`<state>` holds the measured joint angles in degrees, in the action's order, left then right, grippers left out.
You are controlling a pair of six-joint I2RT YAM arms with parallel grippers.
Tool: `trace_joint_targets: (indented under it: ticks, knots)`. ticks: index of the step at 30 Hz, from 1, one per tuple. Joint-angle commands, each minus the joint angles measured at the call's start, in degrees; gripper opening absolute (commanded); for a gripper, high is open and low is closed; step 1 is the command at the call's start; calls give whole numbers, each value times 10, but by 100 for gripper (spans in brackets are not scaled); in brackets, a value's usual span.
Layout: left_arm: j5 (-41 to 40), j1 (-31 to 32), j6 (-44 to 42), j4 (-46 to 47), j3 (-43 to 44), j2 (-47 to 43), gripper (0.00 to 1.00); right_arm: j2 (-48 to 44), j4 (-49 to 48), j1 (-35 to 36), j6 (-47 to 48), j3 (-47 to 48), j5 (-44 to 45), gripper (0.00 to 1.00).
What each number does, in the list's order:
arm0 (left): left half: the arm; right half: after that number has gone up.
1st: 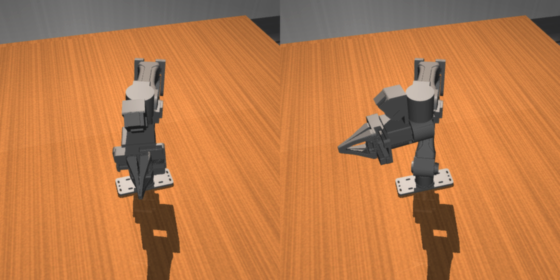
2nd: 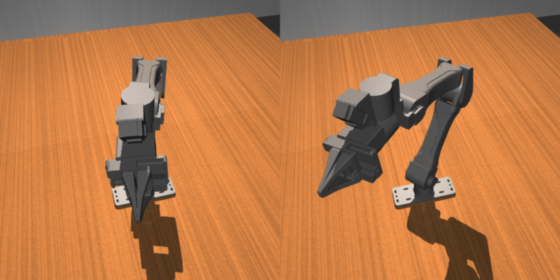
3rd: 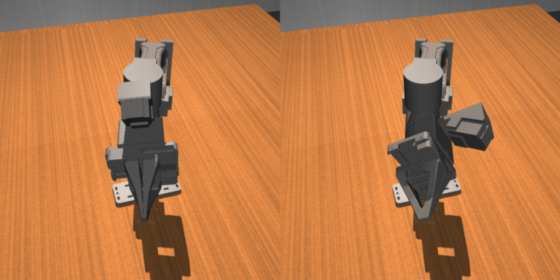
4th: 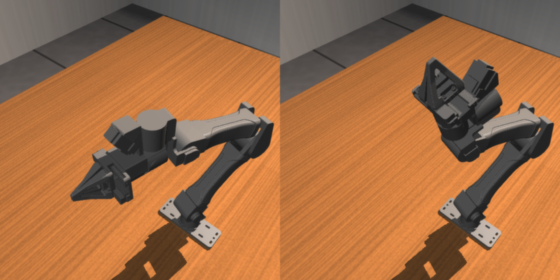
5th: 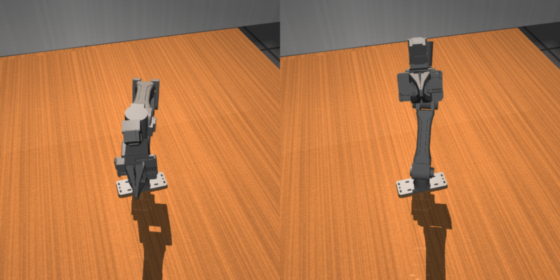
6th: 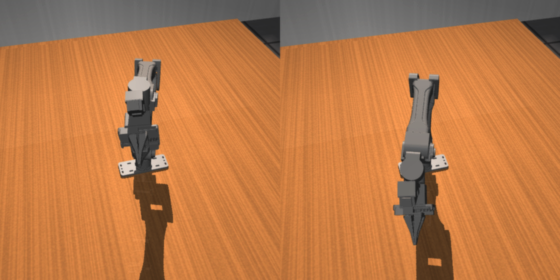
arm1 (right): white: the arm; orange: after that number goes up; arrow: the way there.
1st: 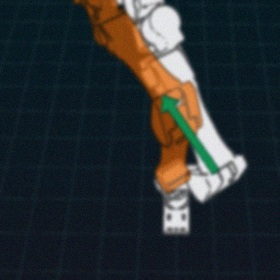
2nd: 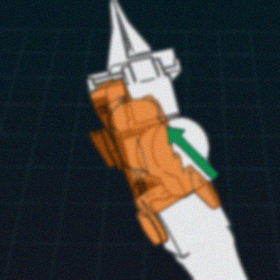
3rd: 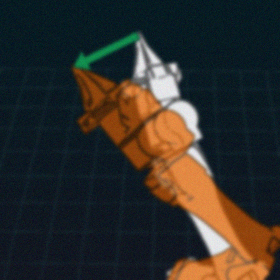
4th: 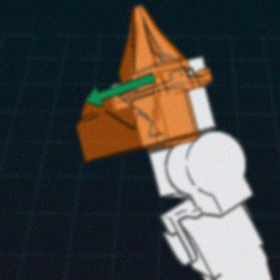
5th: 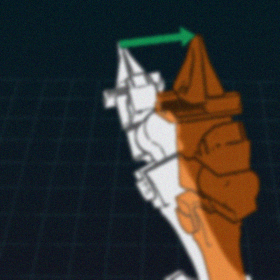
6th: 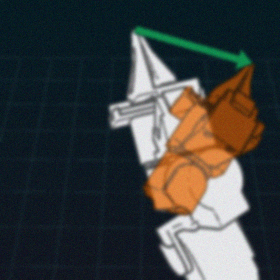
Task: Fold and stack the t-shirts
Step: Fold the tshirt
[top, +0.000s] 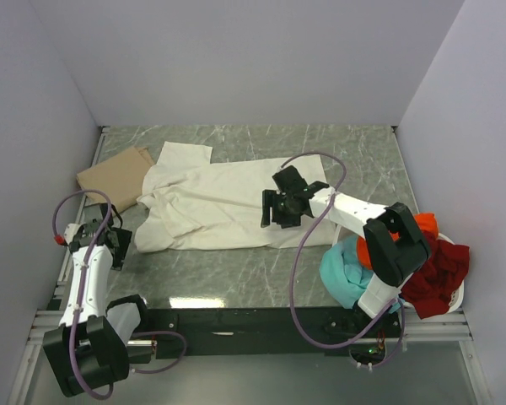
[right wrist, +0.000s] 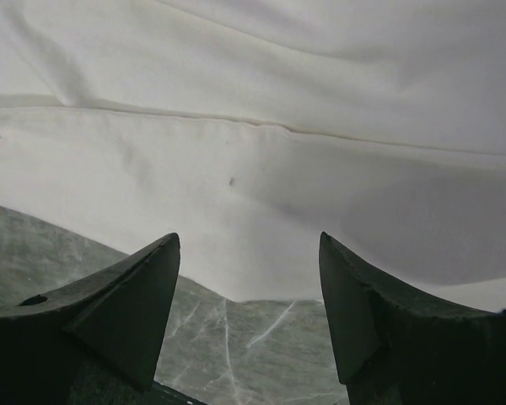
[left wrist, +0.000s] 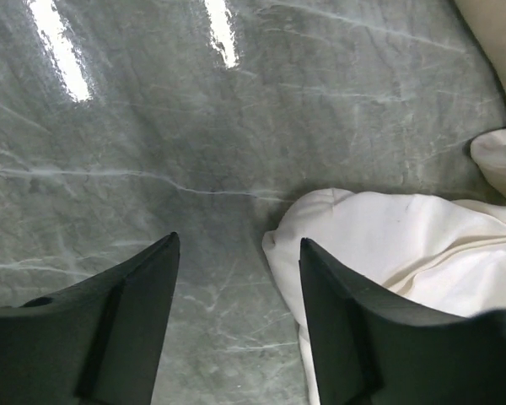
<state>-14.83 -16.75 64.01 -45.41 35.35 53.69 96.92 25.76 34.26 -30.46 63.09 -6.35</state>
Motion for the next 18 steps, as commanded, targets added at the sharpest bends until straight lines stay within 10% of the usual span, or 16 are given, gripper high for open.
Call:
trace_joint_targets:
  ticks: [1,9,18]
  knots:
    - [-2,0,10,5,2,5,63,3,-31,3,-14,-22,-4,73]
    - [40,6,-20,62,-33,26,49,3,-48,3,-22,-37,-10,73]
    - [56,18,-50,118,-51,34,55,15,-49,3,-21,-30,-12,73]
